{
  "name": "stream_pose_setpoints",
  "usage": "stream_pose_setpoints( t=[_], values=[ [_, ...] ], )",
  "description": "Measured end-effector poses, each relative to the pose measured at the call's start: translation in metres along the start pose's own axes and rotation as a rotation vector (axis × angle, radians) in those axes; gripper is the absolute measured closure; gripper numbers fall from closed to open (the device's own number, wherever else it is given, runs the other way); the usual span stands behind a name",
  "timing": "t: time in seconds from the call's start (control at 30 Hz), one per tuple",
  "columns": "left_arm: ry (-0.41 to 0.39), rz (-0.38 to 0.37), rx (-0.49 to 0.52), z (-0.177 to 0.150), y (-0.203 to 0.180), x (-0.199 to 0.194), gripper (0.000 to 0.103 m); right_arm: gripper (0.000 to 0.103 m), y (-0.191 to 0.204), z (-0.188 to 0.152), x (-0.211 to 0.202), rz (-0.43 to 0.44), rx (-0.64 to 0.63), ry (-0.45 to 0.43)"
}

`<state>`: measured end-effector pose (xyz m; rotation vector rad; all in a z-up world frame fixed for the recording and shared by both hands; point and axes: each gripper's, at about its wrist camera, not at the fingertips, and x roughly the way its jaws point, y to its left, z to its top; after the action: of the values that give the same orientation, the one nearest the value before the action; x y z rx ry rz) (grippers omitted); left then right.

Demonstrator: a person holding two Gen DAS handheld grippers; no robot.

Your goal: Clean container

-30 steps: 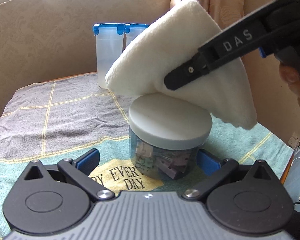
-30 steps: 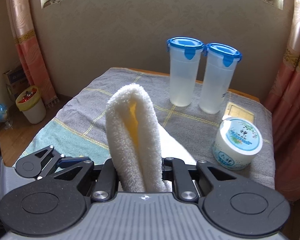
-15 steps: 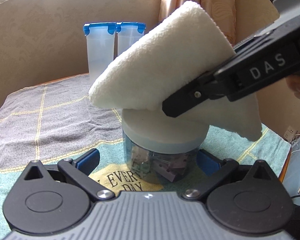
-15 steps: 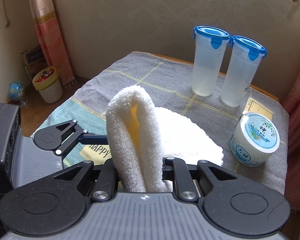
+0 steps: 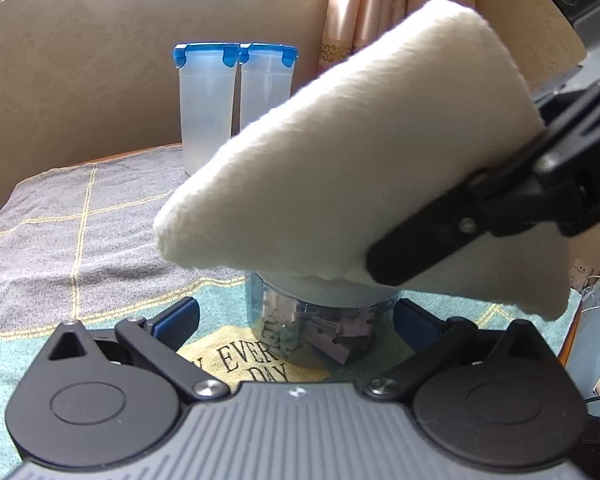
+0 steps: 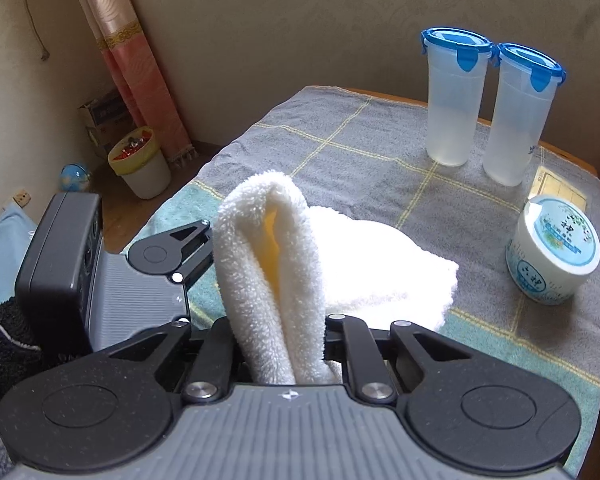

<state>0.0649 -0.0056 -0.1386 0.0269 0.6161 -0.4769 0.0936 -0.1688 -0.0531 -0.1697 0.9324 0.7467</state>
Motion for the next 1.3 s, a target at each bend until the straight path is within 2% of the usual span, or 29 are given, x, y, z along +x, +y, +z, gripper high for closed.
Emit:
stream_pose_setpoints(
  t=[0.3, 0.5, 0.7, 0.8, 0.97, 1.13, 1.3],
  values=[
    [-0.002, 0.001, -0.002, 0.0, 0.0, 0.001, 0.0, 0.089, -0.009, -0.004, -0.031, -0.088, 0.003, -0.067],
    [-0.003, 0.004, 0.0, 0.0, 0.0, 0.002, 0.0, 0.089, -0.031, 0.012, -0.045, -0.173, 0.04, -0.128],
    [-0.003, 0.002, -0.003, 0.0, 0.0, 0.002, 0.0, 0.089, -0.039, 0.036, -0.044, -0.202, 0.052, -0.187],
    [-0.003, 0.002, -0.002, 0.0, 0.0, 0.002, 0.0, 0.088, -0.034, 0.048, -0.035, -0.189, 0.045, -0.206],
    [-0.002, 0.003, -0.003, 0.0, 0.0, 0.002, 0.0, 0.088, -0.021, 0.053, -0.003, -0.118, 0.033, -0.155],
    [-0.002, 0.004, -0.002, 0.001, 0.0, 0.002, 0.0, 0.088, -0.013, 0.036, 0.017, -0.071, 0.041, -0.087],
    [-0.001, 0.005, -0.002, 0.001, -0.001, 0.002, 0.0, 0.088, -0.009, 0.018, 0.011, -0.046, 0.043, -0.057]
  ],
)
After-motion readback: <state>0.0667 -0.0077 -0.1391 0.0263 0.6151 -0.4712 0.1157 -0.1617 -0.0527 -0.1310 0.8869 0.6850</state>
